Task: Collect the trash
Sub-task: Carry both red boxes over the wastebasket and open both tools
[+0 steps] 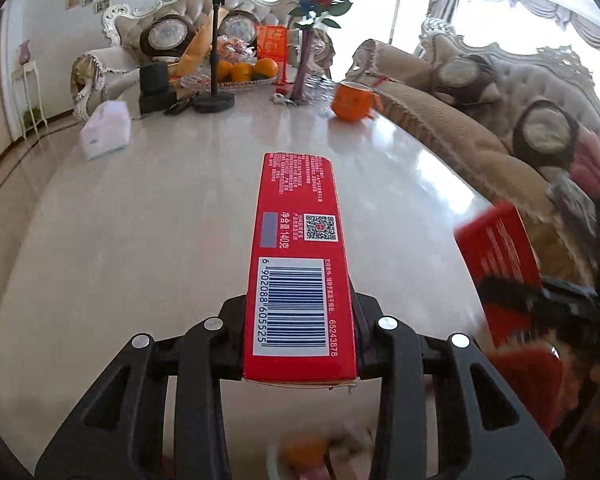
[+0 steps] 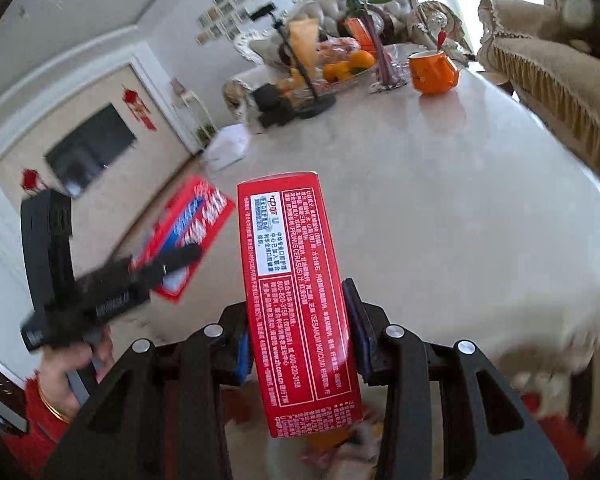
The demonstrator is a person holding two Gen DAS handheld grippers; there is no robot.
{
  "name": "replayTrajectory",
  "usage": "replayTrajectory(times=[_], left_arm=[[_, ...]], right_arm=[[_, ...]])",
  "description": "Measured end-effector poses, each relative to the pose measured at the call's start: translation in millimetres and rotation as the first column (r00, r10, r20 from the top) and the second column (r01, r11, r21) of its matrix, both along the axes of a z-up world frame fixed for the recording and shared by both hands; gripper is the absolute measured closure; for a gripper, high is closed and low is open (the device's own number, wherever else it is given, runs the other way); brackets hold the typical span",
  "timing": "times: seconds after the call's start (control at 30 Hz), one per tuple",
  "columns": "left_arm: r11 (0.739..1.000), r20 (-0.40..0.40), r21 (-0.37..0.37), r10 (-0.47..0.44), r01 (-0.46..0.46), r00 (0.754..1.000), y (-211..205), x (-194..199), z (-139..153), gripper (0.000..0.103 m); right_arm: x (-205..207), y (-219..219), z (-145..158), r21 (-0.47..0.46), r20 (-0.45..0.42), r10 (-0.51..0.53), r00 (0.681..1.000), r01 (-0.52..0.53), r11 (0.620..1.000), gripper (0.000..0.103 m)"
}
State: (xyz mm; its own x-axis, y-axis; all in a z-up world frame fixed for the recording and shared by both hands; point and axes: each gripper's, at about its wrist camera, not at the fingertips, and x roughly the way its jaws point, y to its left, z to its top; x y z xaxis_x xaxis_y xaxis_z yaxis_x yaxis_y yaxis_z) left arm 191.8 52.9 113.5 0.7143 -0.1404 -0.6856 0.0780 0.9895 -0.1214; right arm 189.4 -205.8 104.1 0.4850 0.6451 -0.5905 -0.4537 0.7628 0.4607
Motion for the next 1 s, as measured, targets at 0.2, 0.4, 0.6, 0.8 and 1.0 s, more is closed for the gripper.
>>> replayTrajectory(times=[0.2, 0.4, 0.6, 0.8, 1.0], left_arm=[[0.998, -0.035, 0.054, -0.005, 0.007, 0.999, -25, -115, -42, 0.067], [0.999, -0.236, 0.048, -0.001, 0.013, 0.972, -48, -133, -145, 0.067], [0.997, -0.476, -0.072, -0.037, 0.004, 0.879, -59, -113, -244, 0.067], [0.998, -0.563, -0.067, -0.028, -0.012, 0.826, -62, -107, -284, 0.067], [0.999, -0.61, -0.033, 0.004, -0.031, 0.793, -62, -89, -301, 0.015]], right_arm=[[-81, 2, -39, -0.015, -0.043, 0.048, 0.998, -0.048, 0.999, 0.066], [-94, 16, -125, -0.162, -0.186, -0.021, 0.982, -0.01, 0.987, 0.066], [-67, 28, -199, -0.275, -0.344, -0.066, 0.937, -0.033, 0.961, 0.066], [-68, 33, -235, -0.321, -0.422, -0.094, 0.902, -0.052, 0.946, 0.066], [-84, 39, -254, -0.368, -0.459, -0.098, 0.883, -0.089, 0.926, 0.017]])
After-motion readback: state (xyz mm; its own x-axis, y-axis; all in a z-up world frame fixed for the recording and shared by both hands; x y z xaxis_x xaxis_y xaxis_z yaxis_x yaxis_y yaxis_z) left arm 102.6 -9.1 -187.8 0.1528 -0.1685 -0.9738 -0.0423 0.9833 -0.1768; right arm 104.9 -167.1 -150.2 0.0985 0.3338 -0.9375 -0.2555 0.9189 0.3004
